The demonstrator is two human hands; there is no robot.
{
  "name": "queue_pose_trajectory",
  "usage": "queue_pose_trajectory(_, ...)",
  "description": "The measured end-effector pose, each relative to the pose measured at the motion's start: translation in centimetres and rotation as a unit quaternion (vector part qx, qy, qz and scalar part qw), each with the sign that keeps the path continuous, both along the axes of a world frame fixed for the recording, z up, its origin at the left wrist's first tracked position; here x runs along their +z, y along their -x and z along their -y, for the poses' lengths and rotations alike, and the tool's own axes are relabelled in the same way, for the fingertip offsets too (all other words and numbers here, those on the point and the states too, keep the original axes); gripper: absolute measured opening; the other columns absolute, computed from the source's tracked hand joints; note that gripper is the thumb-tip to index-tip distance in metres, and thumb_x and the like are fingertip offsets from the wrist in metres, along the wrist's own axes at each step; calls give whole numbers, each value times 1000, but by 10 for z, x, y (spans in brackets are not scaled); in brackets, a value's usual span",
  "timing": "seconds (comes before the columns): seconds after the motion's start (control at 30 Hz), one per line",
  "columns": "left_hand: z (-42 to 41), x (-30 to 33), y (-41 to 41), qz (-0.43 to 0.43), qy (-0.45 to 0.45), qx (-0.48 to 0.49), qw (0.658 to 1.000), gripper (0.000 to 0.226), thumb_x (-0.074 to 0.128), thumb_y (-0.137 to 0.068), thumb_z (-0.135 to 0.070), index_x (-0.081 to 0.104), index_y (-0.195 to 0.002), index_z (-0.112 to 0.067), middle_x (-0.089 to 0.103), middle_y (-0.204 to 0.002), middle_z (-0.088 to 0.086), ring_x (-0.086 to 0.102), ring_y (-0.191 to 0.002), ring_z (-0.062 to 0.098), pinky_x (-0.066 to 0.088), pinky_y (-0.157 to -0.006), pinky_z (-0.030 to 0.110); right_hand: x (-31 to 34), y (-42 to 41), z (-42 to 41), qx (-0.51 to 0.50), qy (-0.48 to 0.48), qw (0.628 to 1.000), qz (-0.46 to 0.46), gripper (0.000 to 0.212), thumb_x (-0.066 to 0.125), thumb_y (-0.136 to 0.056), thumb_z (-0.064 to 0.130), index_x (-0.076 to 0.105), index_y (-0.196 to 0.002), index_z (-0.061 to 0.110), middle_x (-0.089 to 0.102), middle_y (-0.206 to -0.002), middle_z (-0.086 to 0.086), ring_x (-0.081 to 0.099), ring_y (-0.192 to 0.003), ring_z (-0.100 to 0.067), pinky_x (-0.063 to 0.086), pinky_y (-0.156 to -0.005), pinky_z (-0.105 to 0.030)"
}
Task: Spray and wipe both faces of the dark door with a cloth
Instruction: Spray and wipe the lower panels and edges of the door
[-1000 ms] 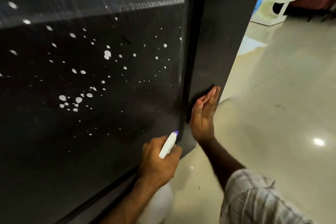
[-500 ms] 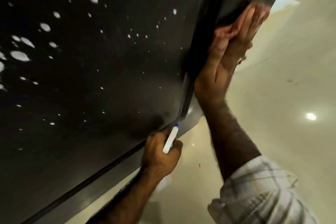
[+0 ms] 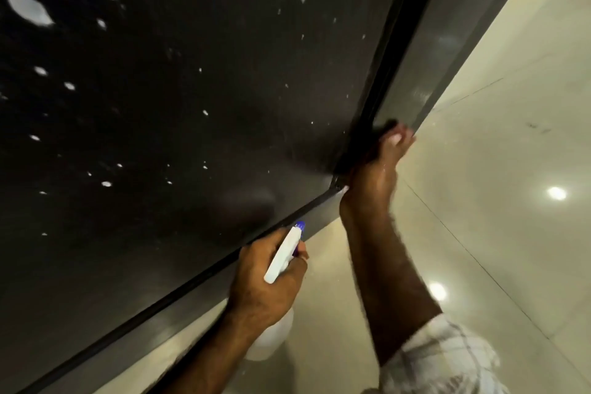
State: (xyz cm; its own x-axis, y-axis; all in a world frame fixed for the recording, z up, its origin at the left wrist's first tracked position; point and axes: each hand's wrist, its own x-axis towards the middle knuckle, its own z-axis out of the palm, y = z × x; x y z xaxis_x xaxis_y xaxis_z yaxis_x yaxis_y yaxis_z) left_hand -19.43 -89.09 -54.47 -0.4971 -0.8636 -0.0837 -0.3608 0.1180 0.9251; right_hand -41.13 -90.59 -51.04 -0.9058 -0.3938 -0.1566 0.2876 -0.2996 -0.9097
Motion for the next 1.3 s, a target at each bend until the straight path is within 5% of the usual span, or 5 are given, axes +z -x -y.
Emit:
queue_pose_trajectory(0.1, 7, -6, 3, -8, 11, -24, 1000, 41, 79, -78, -47, 75, -110, -21, 74, -89, -7, 74, -74, 24, 67, -66, 32, 9, 6, 5, -83, -47, 976, -194, 66, 31, -111, 61, 6, -170, 44, 1, -179, 16, 6, -166, -17, 7, -133, -52)
queue_pose_trajectory(0.37, -5, 9, -9, -59, 44, -47, 996, 17, 70, -84, -13, 71, -86, -29, 72, -78, -16, 70, -65, 10, 60, -61, 24, -226, -7, 0, 67, 66, 988, 125, 97, 53, -84, 95, 44, -162, 38, 52, -163, 7, 48, -150, -19, 26, -132, -53)
queue_pose_trajectory(0.67, -10, 17, -34, -83, 17, -21, 996, 20, 77, -85, -32, 76, -103, -24, 77, -91, -6, 75, -80, 22, 67, -70, 37, -28, -44, -14, -3, -50, 999, 17, 68, 37, -109, 65, 38, -166, 29, 51, -163, 0, 47, -151, -26, 46, -120, -46)
queue_pose_trajectory(0.9, -4, 28, -33, -71, 58, -66, 994, 18, 69, -83, -4, 73, -89, -21, 73, -81, -8, 71, -69, 17, 61, -62, 32, -207, -11, 3, -5, 45, 986, 158, 91, 49, -91, 89, 49, -158, 29, 59, -155, -8, 50, -148, -36, 34, -126, -63)
queue_pose_trajectory(1.3, -25, 21, -81, -23, -18, 49, 998, 38, 80, -86, 5, 70, -89, -32, 74, -83, -22, 74, -78, 12, 67, -72, 31, -33, -65, -7, -30, 2, 993, 118, 65, 54, -102, 67, 40, -160, 42, 53, -156, 12, 55, -138, -16, 39, -122, -43)
